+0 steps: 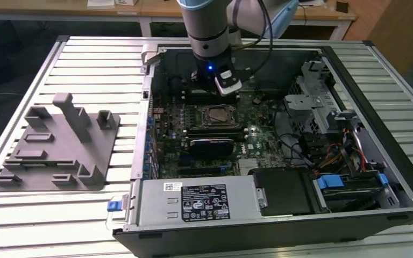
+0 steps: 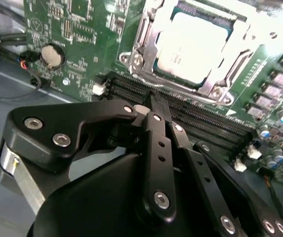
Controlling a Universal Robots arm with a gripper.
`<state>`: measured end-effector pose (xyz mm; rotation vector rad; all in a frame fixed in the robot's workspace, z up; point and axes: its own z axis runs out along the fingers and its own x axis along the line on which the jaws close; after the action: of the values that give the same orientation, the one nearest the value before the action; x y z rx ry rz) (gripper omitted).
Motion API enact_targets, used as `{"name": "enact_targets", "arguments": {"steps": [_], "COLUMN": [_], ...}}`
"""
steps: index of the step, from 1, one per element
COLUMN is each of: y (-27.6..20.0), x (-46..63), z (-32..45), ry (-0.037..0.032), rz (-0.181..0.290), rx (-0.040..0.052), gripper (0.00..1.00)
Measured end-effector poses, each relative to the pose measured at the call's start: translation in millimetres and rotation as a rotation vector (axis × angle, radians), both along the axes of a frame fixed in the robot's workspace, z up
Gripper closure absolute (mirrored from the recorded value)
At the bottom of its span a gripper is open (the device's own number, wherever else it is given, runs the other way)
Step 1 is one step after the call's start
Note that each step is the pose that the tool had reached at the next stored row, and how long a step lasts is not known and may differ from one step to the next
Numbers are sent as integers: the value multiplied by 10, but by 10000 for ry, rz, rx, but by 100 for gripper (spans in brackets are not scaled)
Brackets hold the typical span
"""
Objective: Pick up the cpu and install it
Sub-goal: 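Install the first cpu locking lever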
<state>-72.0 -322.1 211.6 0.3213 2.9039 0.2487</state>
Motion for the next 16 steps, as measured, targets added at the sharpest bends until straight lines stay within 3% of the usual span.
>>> {"name": "enact_targets", "arguments": {"steps": [12, 13, 16], "y": [0, 0, 0], "x": [0, 5, 11], "z": [0, 1, 0], "ry": [-1, 5, 23], "rz": [-298, -306, -304], "rx": [-2190, -2325, -2370], "gripper": [89, 89, 89]}}
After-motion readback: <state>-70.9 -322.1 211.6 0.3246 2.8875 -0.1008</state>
